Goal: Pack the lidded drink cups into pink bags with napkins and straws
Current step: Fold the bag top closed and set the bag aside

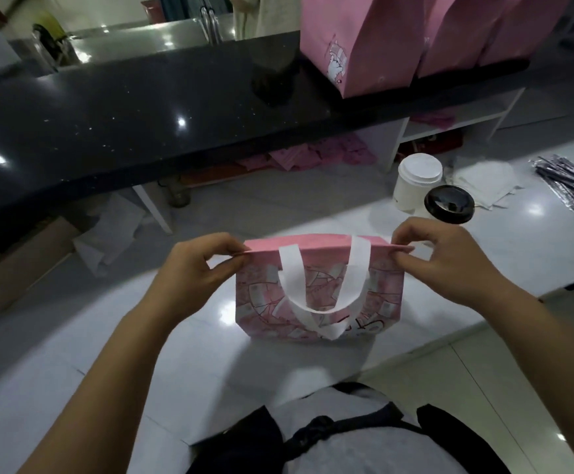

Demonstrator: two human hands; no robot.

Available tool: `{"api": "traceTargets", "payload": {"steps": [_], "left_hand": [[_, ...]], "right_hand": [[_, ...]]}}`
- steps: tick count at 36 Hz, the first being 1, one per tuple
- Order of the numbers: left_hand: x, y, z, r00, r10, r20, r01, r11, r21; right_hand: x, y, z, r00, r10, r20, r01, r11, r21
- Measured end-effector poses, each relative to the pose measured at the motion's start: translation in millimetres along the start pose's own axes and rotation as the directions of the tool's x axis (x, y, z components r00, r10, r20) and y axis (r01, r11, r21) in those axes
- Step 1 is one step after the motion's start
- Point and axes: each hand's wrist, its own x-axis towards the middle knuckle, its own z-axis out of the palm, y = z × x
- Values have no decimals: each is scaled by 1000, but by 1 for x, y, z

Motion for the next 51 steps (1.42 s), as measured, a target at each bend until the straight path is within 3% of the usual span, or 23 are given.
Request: {"api": "traceTargets", "payload": {"steps": [5, 9, 13, 18, 24, 38, 47, 51], "left_hand": [[7, 14, 1, 998, 29, 64, -36, 993, 113], [18, 32, 9, 989, 83, 124, -96, 990, 100], [29, 39, 21, 978, 148, 147, -179, 957, 227], [31, 40, 21, 953, 234, 193, -276, 932, 236], [31, 44, 8, 951, 184, 251, -234, 954, 188], [23, 26, -16, 953, -118, 281, 55, 973, 223], [20, 30, -18, 961, -173, 217, 129, 971, 203], [16, 33, -16, 958, -203, 202, 167, 969, 181]], "right_hand": [[13, -21, 3, 985, -130, 114, 155, 958, -243], [28, -28, 15, 954, -248, 170, 291, 905, -310], [35, -24, 33, 905, -348, 245, 423, 790, -443], [36, -18, 31, 854, -433, 288, 519, 734, -437], [38, -14, 21, 833, -462, 306, 550, 755, -356], [36, 24, -12, 873, -385, 299, 446, 878, -172], [28, 41, -25, 845, -447, 294, 528, 783, -329], [34, 44, -35, 831, -417, 368, 544, 747, -382]]}}
